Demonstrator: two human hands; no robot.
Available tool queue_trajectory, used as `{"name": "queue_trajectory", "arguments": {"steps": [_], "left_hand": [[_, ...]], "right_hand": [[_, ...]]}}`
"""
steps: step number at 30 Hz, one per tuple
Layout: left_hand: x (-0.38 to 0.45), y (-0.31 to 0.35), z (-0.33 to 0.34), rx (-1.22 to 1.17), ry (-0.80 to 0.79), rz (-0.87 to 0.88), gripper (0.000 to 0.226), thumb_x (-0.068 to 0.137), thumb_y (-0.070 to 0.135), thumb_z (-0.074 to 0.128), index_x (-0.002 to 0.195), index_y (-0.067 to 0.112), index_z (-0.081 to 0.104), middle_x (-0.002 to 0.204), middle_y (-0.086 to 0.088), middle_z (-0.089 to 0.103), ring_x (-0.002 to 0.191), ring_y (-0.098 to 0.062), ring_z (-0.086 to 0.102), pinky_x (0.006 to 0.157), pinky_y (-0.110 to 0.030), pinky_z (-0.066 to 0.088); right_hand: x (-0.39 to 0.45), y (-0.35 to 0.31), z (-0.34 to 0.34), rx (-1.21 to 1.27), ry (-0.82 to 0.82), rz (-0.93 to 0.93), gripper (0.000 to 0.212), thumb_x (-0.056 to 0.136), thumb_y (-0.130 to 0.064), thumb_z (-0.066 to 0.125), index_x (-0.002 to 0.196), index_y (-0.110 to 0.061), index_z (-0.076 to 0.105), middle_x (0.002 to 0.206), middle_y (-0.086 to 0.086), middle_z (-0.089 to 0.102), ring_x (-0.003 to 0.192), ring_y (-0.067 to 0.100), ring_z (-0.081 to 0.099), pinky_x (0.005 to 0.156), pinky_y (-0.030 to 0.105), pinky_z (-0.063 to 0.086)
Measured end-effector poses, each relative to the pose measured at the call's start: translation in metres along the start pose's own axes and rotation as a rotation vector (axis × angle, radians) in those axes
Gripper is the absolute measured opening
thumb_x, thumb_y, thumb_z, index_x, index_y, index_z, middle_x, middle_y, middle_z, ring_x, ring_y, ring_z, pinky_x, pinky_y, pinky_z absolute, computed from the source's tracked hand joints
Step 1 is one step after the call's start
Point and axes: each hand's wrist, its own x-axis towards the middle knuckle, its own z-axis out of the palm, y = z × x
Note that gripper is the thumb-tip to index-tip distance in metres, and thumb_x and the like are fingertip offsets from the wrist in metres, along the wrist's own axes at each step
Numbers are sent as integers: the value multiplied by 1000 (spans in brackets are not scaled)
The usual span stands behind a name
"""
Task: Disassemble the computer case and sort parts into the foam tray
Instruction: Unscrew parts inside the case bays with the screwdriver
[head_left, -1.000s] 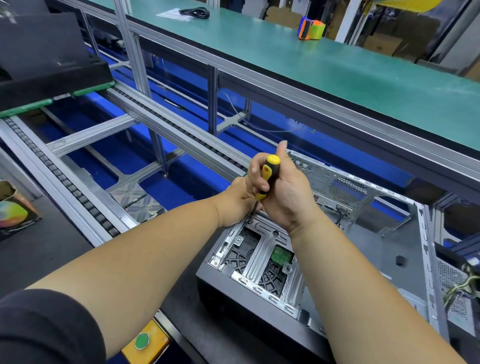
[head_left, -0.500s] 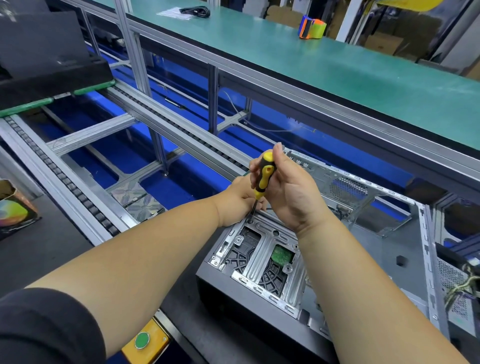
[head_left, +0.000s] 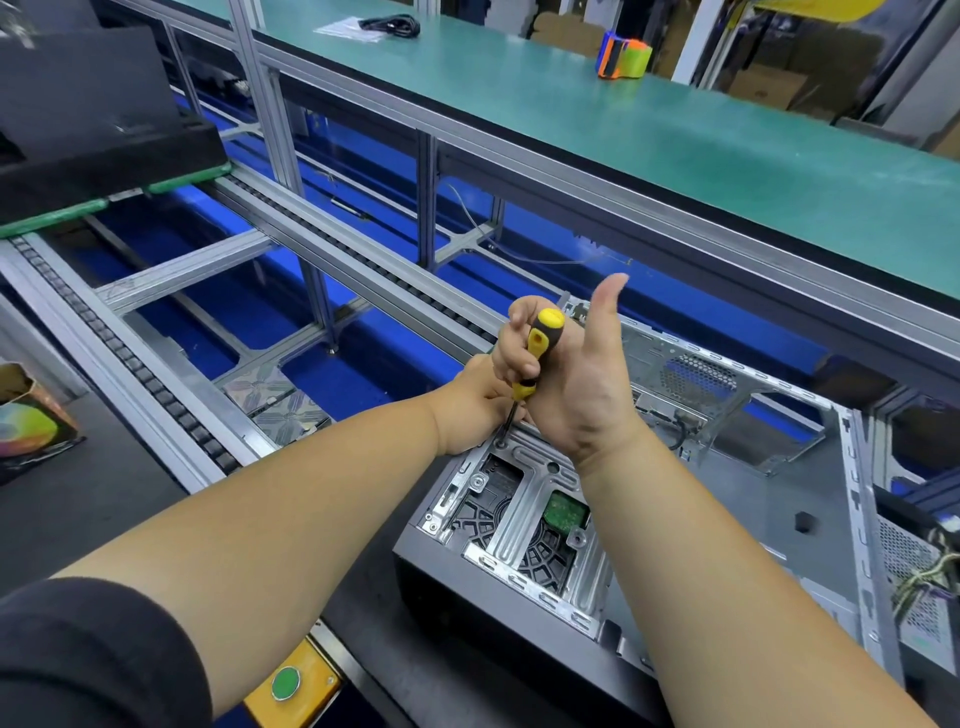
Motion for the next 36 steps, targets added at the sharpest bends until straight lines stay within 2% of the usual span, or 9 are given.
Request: {"name": "queue_trajectory", "arguments": {"steps": [3,4,9,15,20,24,27,31,36], "left_hand": [[2,-1,0,1,-12,4,9,82,6,51,78,8,60,91,-25,56,89,-37,53,81,-51,50],[3,-1,0,-24,1,21,24,81,1,50,70,21,58,84,-17,56,84,-35,52,79,-47,50],[2,0,-1,-37,-9,78,29,78,5,48,68,32,55,75,1,60,74,-17,56,70,-32,48],[3,-4,0,-59,-11,97,30,82,0,54,72,28,57,82,-2,60,81,-19,58,79,-35,51],[1,0,2,-91,21,67,13,74,18,47,75,31,44,78,4,48,82,-18,44,76,-43,46],[1,0,3,-39,47,24,18,73,23,42,85,14,53,92,-21,56,86,-23,47,84,-56,48],[1,-1,3,-53,48,50,18,74,22,44,86,12,52,94,-22,55,89,-23,45,87,-55,47],[3,-2,-1,-30,-18,112,28,84,8,48,72,32,42,81,2,46,82,-16,44,81,-48,49],[9,-12,2,0,-29,103,32,86,3,50,75,33,47,82,3,47,86,-30,44,81,-42,45]], "right_hand": [[-3,3,-4,-34,26,-67,38,92,-50,44,79,-14,50,61,3,46,61,20,34,62,34,26],[-3,3,-6,-56,36,-81,33,92,-44,46,76,-17,54,66,3,50,63,20,39,64,33,29],[-3,-3,-13,-81,73,-62,26,86,-45,60,71,-25,68,82,2,59,71,15,52,70,30,42],[-1,-3,-13,-100,84,-21,50,92,-55,46,73,-11,63,70,4,56,65,19,51,66,31,40],[1,1,-5,-44,4,2,66,95,-59,27,65,-11,61,45,1,32,55,23,23,60,33,33],[3,3,0,16,-25,21,81,91,-70,13,67,-7,56,38,-2,25,49,19,15,53,30,28],[2,3,-2,52,-42,-14,80,82,-79,25,73,-4,54,41,-1,29,48,17,20,51,29,26],[-1,4,-5,-48,85,-95,37,89,-47,49,79,-12,53,56,-1,40,49,15,29,56,32,18],[-4,0,-4,19,219,-148,32,89,-39,62,77,-13,48,64,2,44,54,17,46,57,27,40]]}}
